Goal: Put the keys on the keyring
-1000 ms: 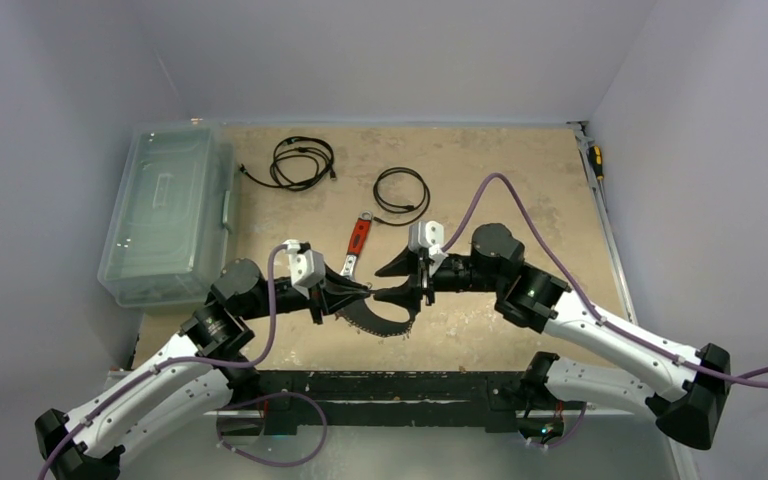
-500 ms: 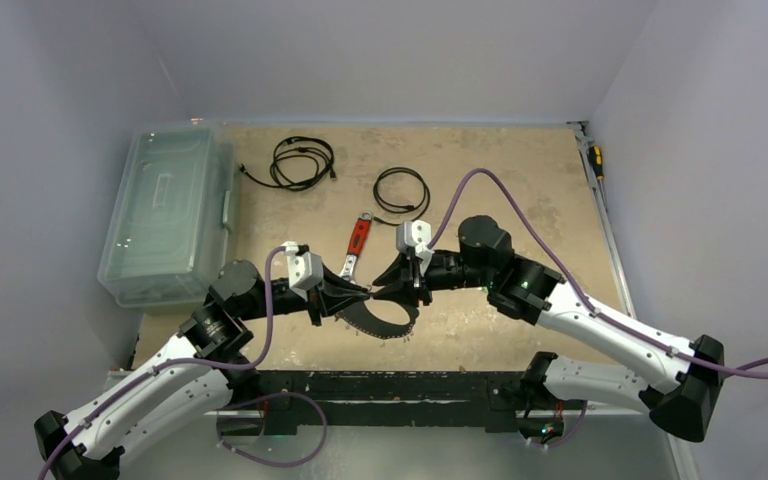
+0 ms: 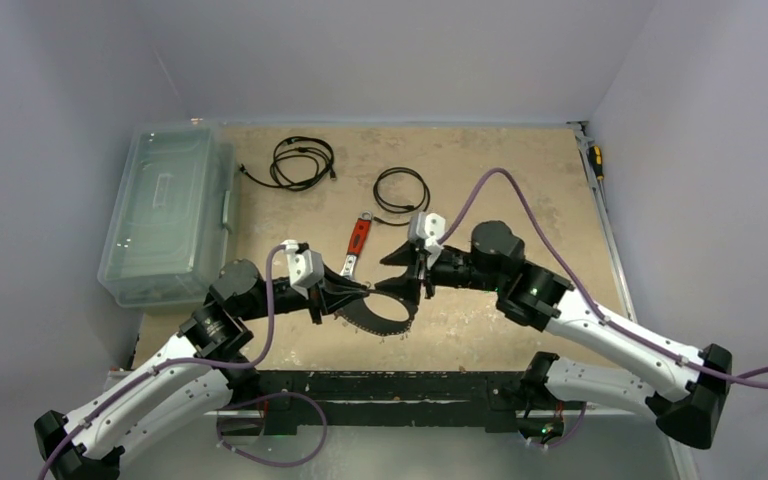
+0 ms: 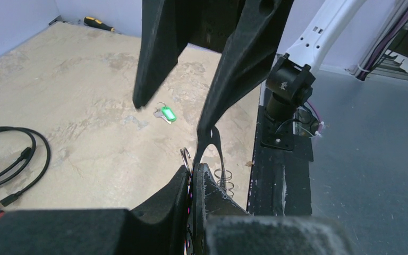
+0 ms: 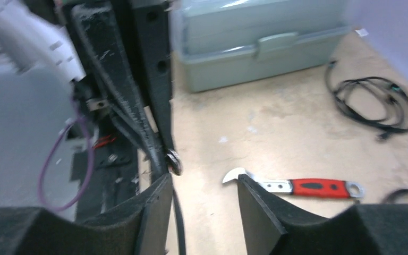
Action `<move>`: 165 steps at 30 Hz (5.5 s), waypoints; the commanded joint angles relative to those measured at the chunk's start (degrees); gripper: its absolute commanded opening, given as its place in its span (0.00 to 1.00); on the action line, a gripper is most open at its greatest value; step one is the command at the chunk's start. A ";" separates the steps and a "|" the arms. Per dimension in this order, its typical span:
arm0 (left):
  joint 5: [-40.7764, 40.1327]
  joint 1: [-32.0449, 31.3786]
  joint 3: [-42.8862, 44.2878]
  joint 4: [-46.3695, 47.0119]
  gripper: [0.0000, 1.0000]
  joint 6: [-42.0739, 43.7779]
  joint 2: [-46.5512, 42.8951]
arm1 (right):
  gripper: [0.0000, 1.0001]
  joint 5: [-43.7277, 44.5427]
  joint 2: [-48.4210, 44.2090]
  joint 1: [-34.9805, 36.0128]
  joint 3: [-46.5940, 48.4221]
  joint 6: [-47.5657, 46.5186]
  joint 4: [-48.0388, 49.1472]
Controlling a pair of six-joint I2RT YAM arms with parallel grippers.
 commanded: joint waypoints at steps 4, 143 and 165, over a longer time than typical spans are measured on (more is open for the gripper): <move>-3.22 -0.01 3.27 0.72 0.00 1.26 0.76 | 0.77 35.43 -11.66 0.11 -12.35 15.12 14.67; -20.50 0.02 6.54 -10.16 0.00 2.30 5.91 | 0.39 44.52 11.10 -15.96 -20.02 43.45 2.25; -39.23 0.04 14.04 -29.18 0.00 -15.19 16.05 | 0.71 35.60 10.61 -15.96 -18.57 33.94 2.24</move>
